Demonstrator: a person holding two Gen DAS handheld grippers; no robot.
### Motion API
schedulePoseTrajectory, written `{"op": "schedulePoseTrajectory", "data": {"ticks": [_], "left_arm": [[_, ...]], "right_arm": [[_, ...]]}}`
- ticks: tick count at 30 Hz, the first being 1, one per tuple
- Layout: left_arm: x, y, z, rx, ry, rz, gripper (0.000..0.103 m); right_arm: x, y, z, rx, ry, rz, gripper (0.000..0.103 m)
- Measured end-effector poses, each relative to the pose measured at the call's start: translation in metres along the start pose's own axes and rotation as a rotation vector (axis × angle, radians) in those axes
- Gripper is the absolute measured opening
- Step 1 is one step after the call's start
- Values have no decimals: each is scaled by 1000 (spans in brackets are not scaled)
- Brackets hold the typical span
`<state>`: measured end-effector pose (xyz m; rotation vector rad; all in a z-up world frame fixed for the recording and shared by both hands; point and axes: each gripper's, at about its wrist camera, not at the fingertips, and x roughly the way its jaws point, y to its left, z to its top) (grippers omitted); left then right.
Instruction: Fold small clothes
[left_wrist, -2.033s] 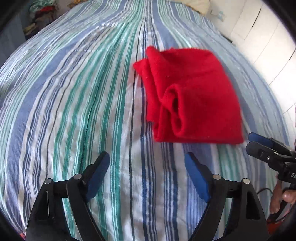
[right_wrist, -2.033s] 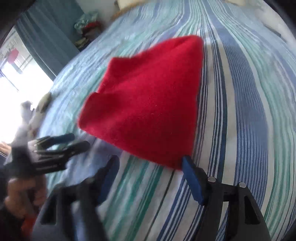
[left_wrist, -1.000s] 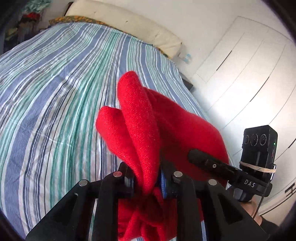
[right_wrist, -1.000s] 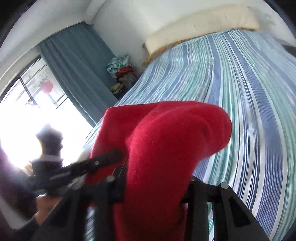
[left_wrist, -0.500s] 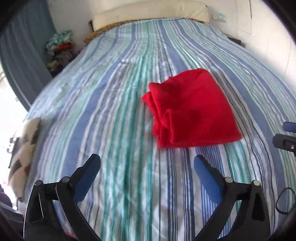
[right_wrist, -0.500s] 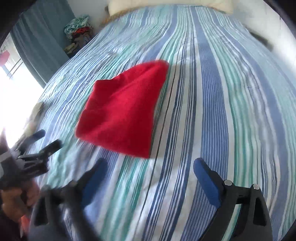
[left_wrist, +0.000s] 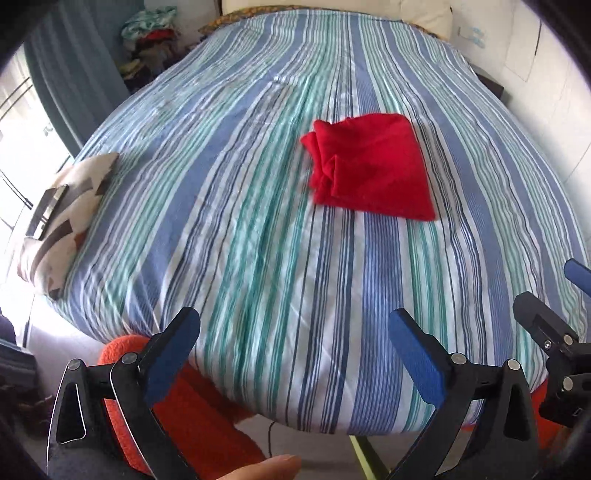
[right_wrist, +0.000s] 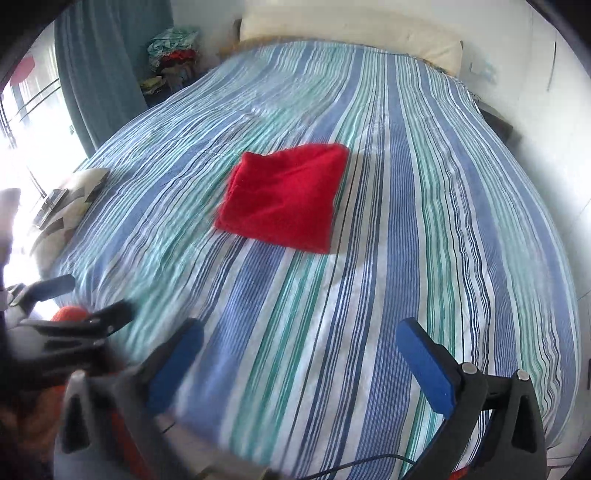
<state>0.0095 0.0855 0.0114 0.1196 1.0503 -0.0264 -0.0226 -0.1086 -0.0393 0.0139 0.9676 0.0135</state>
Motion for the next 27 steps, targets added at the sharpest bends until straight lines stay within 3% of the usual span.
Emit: {"op": "schedulePoseTrajectory", "data": {"ticks": [6, 27], "left_arm": [[-20, 1, -1, 7, -50, 7, 102], [-24, -4, -5, 19, -70, 15, 102]], "right_arm": [[-16, 14, 2, -20, -16, -17, 103], [-25, 14, 2, -6, -13, -43, 103]]}}
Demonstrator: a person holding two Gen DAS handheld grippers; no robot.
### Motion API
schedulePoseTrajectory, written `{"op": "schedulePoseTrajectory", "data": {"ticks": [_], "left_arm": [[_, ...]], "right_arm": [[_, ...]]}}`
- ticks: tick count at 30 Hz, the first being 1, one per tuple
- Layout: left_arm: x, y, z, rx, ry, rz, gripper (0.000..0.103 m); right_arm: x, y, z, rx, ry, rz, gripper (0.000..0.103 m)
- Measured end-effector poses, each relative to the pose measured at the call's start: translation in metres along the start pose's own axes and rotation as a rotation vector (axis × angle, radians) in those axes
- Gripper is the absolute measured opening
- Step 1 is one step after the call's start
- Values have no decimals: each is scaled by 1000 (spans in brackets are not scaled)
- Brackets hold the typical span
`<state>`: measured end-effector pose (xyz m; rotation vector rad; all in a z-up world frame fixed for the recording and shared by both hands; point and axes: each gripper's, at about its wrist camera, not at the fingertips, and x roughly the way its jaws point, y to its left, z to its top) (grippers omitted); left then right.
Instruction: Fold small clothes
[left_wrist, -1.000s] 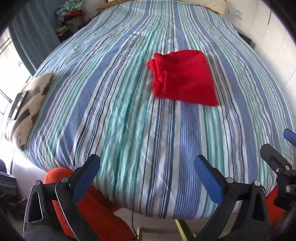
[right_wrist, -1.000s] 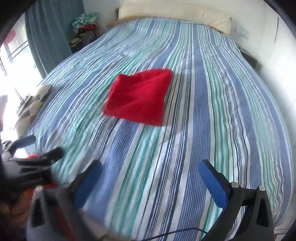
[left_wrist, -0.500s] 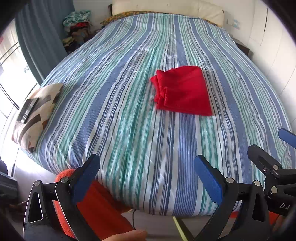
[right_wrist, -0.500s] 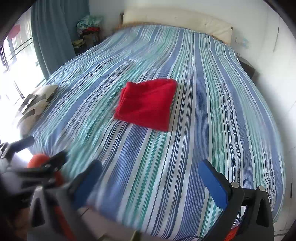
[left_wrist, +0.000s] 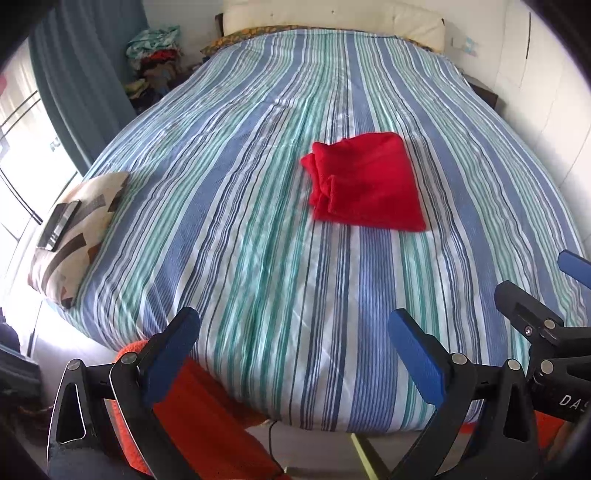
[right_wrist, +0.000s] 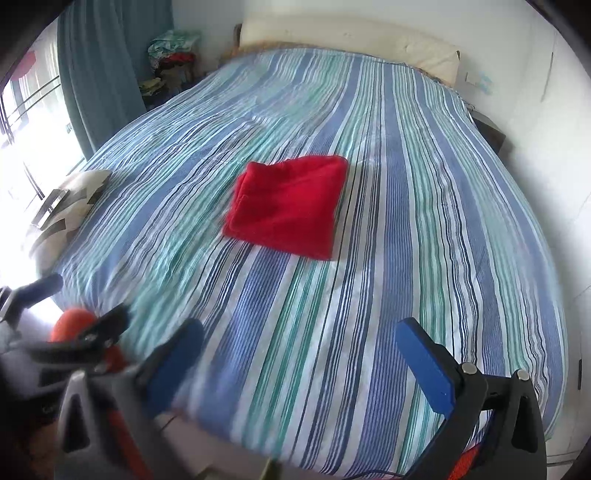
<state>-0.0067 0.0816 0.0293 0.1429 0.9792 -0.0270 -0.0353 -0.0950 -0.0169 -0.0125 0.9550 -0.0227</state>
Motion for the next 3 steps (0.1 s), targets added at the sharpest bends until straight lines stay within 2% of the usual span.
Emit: {"op": "schedulePoseTrajectory", "data": {"ticks": [3], "left_arm": [[-2, -3, 0, 15, -13, 18, 102]], "right_arm": [[-1, -1, 1, 3, -8, -3, 103]]}}
